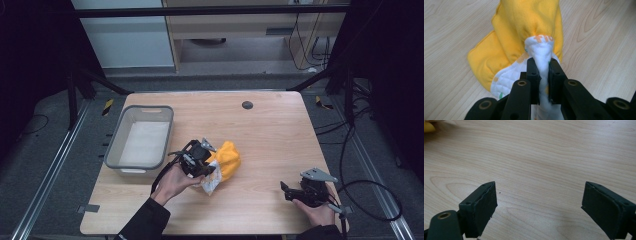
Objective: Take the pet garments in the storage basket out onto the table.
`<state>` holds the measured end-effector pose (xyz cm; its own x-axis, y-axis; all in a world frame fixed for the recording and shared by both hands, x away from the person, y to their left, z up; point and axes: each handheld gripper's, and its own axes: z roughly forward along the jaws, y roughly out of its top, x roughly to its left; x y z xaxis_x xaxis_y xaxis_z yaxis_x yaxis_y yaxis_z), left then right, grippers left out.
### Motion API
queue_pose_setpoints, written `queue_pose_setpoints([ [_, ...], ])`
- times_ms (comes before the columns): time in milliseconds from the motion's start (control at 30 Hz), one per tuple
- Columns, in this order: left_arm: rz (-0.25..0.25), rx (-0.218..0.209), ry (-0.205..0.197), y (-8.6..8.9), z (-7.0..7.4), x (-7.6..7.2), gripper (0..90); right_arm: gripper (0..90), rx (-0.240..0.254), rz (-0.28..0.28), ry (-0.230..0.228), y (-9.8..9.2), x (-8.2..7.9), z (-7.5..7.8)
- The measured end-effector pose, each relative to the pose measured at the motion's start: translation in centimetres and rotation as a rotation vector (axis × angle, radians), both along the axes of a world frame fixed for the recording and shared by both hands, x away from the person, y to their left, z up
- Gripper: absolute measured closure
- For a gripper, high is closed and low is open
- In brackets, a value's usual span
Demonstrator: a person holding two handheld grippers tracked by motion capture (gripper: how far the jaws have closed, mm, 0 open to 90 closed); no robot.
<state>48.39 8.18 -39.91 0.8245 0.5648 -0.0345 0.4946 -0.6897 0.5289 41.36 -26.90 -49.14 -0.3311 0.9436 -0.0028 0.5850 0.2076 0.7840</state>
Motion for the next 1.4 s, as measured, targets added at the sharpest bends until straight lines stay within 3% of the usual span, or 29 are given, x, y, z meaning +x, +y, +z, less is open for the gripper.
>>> queue_pose_setpoints([
  [600, -0.028, 0.005, 0.022, -1.3, -2.3, -0.1, 77.1, 12.5, 0.005, -0.002, 0.005, 0.1, 0.0, 0.0],
  [800, -0.034, 0.002, 0.029, -1.5, -2.8, -0.2, 70.6, 12.5, -0.001, 0.000, 0.002, 0.1, 0.0, 0.0],
  [933, -0.039, 0.007, 0.012, -1.7, -2.9, -0.4, 64.5, 12.4, 0.005, -0.001, 0.006, 0.1, -0.1, 0.0],
  [1400, -0.037, -0.038, -0.011, -1.1, -2.5, -0.8, 39.2, 12.3, 0.001, 0.000, 0.003, 0.0, 0.0, 0.0],
])
